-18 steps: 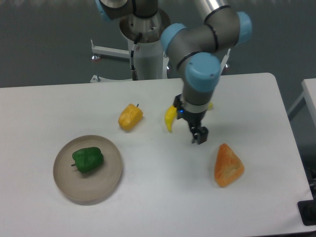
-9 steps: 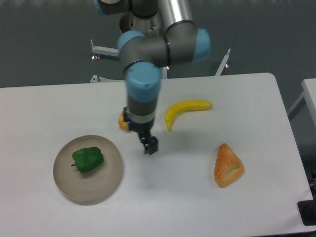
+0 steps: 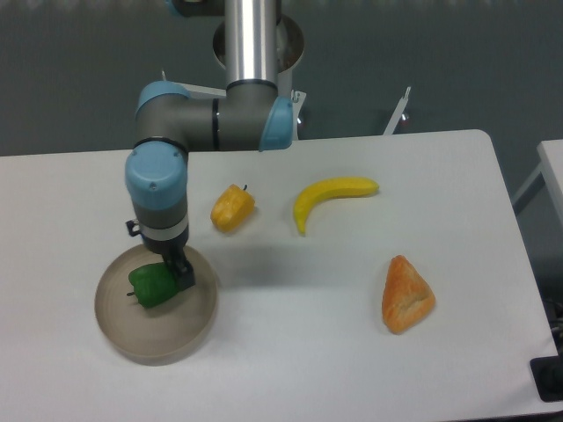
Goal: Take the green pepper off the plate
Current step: 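Lower the gripper and close it around the green pepper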
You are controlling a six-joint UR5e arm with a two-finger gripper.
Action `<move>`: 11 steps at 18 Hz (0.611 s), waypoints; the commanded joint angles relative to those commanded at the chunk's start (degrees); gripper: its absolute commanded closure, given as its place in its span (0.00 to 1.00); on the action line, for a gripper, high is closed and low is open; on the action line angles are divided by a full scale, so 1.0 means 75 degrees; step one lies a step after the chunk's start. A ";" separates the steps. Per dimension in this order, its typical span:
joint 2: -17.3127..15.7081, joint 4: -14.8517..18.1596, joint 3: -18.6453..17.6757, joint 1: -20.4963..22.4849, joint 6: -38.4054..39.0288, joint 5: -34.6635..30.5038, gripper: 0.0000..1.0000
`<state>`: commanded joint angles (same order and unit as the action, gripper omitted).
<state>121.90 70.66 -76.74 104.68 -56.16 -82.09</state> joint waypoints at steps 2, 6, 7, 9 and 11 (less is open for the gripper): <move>0.0141 -0.0012 0.0153 -0.0024 0.0070 0.0000 0.00; 0.0317 -0.0012 0.0236 -0.0094 0.0141 0.0000 0.00; 0.0352 -0.0012 0.0224 -0.0106 0.0152 0.0000 0.00; 0.0434 -0.0012 0.0236 -0.0118 0.0164 0.0000 0.00; 0.0539 -0.0047 0.0235 -0.0141 0.0188 0.0000 0.00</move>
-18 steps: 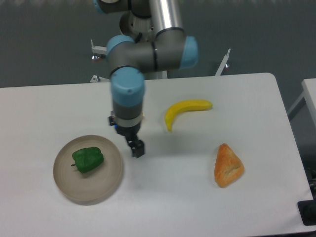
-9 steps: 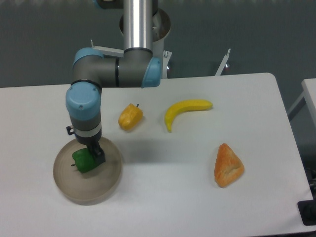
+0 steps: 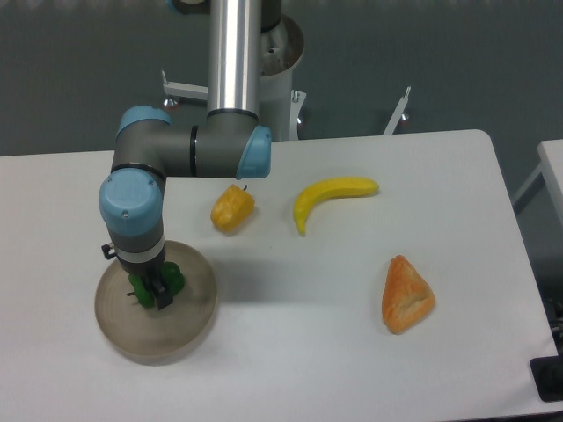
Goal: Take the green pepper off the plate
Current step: 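Lower the gripper and close it around the green pepper, then lift the green pepper off the plate and carry it toward the banana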
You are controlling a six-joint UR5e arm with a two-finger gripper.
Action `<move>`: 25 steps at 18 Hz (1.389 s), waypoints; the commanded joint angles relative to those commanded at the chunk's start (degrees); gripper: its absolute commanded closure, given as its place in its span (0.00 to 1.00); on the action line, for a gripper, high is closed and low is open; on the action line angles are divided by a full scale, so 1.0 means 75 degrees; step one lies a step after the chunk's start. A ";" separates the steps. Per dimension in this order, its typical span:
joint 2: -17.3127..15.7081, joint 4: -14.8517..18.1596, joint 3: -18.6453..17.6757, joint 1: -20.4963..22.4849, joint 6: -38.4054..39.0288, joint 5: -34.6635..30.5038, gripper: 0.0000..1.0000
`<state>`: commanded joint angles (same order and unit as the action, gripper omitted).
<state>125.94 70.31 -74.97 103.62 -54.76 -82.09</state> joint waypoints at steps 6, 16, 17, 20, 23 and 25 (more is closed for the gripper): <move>0.0165 -0.0516 -0.0070 -0.0035 0.0199 -0.0047 0.45; -0.1017 -0.0434 -0.0035 0.0677 0.0141 -0.0292 0.71; -0.1123 -0.0422 -0.0058 0.0888 0.0118 -0.0363 0.71; -0.1522 -0.0352 -0.0129 0.1649 0.0059 -0.0375 0.71; -0.1593 0.0384 -0.0187 0.2528 -0.0465 -0.0363 0.71; -0.1593 0.0725 -0.0280 0.3137 -0.1180 -0.0363 0.71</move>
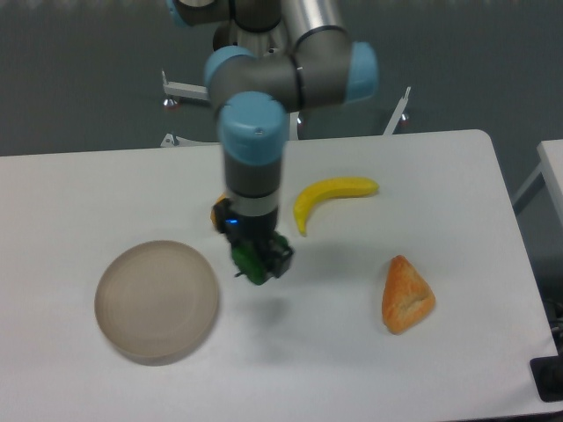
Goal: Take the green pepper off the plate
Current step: 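Lift the green pepper off the plate and carry it toward the banana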
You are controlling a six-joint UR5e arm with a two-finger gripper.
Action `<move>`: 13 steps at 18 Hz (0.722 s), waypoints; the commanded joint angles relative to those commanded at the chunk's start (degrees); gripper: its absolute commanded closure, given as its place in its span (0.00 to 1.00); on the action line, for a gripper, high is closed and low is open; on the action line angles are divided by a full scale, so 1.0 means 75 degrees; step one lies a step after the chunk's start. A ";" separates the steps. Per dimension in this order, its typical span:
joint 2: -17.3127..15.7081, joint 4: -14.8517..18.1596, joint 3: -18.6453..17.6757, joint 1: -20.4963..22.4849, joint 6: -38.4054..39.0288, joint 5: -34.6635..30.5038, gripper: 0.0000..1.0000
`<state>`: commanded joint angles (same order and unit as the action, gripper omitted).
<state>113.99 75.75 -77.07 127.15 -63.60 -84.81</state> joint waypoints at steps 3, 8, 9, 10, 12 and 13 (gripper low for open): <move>0.0012 0.0177 -0.0083 0.0587 -0.1010 -0.0011 0.71; 0.0023 0.0166 0.0010 0.0987 -0.2286 -0.0340 0.71; 0.0035 0.0177 0.0023 0.1034 -0.2463 -0.0351 0.71; 0.0035 0.0189 0.0046 0.1069 -0.2476 -0.0363 0.71; 0.0000 0.0457 0.0069 0.1139 -0.2779 -0.0456 0.71; -0.0023 0.0575 0.0081 0.1151 -0.2897 -0.0550 0.71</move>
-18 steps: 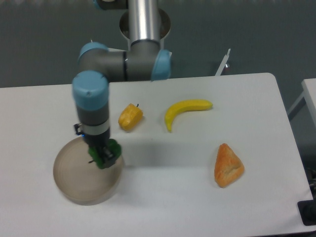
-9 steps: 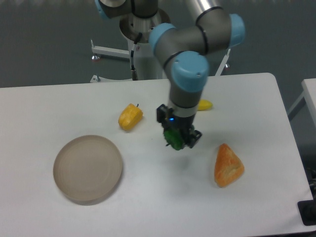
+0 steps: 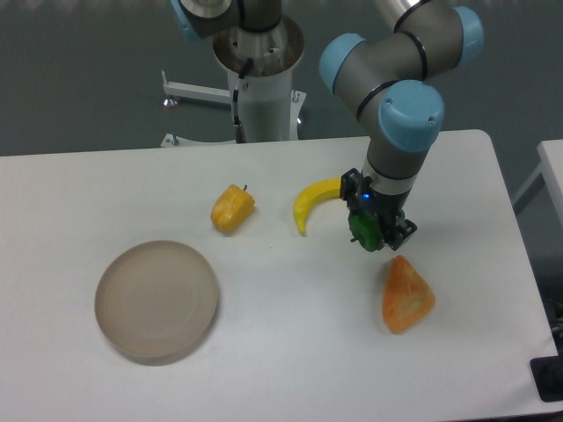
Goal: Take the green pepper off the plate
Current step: 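Lift the green pepper off the plate and carry it toward the banana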
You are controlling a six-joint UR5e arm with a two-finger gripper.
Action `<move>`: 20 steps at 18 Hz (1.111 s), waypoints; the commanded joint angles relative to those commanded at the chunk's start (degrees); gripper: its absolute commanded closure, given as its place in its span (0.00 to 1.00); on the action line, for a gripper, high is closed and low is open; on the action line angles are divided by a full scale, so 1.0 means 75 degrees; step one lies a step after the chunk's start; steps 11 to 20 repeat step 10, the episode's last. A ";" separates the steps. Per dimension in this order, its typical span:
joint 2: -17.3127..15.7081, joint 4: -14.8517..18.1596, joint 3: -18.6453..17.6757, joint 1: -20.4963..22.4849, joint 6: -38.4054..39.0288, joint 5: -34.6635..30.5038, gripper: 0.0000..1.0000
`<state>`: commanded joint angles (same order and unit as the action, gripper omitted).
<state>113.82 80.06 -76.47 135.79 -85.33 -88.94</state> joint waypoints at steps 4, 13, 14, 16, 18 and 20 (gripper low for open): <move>-0.0012 0.0048 0.0094 0.0000 -0.0258 -0.0048 0.71; 0.0000 0.0025 0.0082 -0.0012 -0.0282 -0.0048 0.71; 0.0000 0.0025 0.0082 -0.0012 -0.0282 -0.0048 0.71; 0.0000 0.0025 0.0082 -0.0012 -0.0282 -0.0048 0.71; 0.0000 0.0025 0.0082 -0.0012 -0.0282 -0.0048 0.71; 0.0000 0.0025 0.0082 -0.0012 -0.0282 -0.0048 0.71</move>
